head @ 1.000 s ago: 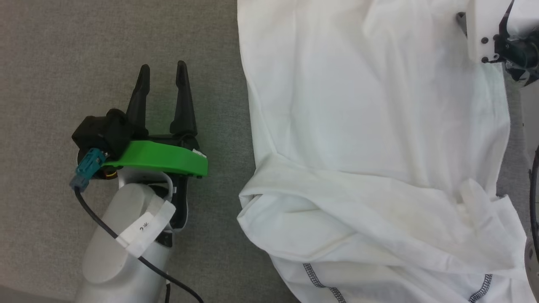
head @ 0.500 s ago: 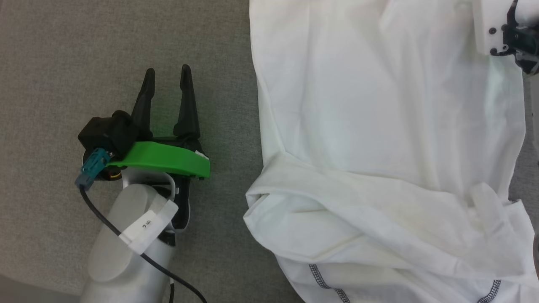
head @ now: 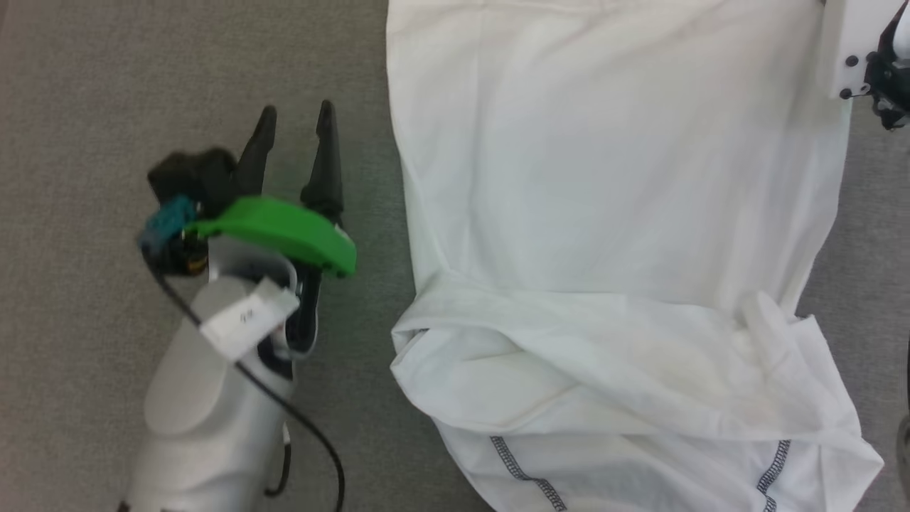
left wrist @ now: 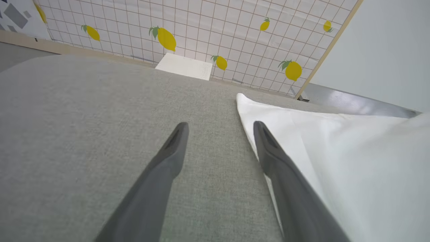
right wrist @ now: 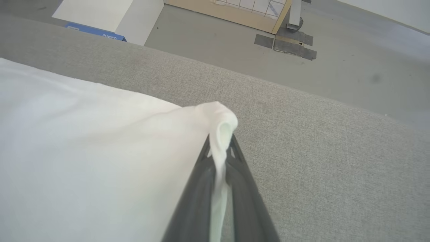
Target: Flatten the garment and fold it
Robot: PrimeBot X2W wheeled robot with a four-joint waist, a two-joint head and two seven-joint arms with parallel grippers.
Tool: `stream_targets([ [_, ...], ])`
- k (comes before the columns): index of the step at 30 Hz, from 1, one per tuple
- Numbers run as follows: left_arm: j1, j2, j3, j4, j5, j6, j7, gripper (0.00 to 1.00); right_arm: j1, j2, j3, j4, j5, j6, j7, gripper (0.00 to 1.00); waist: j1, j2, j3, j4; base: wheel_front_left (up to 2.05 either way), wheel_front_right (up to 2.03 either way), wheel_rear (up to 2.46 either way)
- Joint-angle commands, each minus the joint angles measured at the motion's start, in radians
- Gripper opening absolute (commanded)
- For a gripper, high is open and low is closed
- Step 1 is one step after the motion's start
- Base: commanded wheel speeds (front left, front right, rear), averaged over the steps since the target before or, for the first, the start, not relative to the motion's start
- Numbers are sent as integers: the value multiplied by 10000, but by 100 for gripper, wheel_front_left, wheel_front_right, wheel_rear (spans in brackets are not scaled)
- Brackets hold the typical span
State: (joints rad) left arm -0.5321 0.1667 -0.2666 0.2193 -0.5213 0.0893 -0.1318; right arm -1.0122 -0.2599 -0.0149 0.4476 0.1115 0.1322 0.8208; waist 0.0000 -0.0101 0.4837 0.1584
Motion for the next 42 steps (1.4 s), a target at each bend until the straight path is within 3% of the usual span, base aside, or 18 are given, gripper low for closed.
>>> stream_targets([
  [1, -609, 21, -8, 172, -70, 47, 397, 100, 154, 69, 80, -89, 131, -15, -155, 0, 0, 99, -149, -310, 0, 0, 0],
  [7, -3075, -3, -327, 1781, -124, 374, 2912, 100, 54, 183, 629, -257, 518, -15, -427, 0, 0, 99, 215, -768, 0, 0, 0],
  [14, -5672, 380, -786, 4185, 454, 989, 5418, 100, -274, 221, 1699, -603, 1213, -15, -665, 0, 0, 99, 919, -1468, 0, 0, 0],
  [28, -7397, 528, -1420, 6233, 778, 1187, 7902, 100, -602, -434, 2872, -1206, 2052, -15, -830, 0, 0, 99, 1829, -1892, 0, 0, 0],
  [31, -7354, 420, -1486, 6415, 582, 1025, 8607, 100, -638, -512, 2979, -1254, 2122, -15, -855, 0, 0, 99, 1882, -1871, 0, 0, 0],
  [32, -7325, 376, -1512, 6437, 523, 987, 8820, 38, -656, -549, 2999, -1260, 2134, -15, -859, 0, 0, 99, 1896, -1850, 0, 0, 0],
  [33, -7299, 350, -1566, 6418, 496, 923, 8985, 0, -676, -581, 3010, -1261, 2146, -15, -859, 0, 0, 99, 1906, -1827, 0, 0, 0],
  [37, -7218, 331, -1564, 6164, 352, 774, 9061, 0, -745, -661, 3027, -1247, 2155, -15, -876, 0, 0, 99, 1923, -1770, 0, 0, 0],
  [42, -7214, 299, -1239, 5681, -30, 509, 8417, 0, -757, -720, 2956, -1101, 2102, -15, -970, 0, 0, 99, 1830, -1693, 0, 0, 0],
])
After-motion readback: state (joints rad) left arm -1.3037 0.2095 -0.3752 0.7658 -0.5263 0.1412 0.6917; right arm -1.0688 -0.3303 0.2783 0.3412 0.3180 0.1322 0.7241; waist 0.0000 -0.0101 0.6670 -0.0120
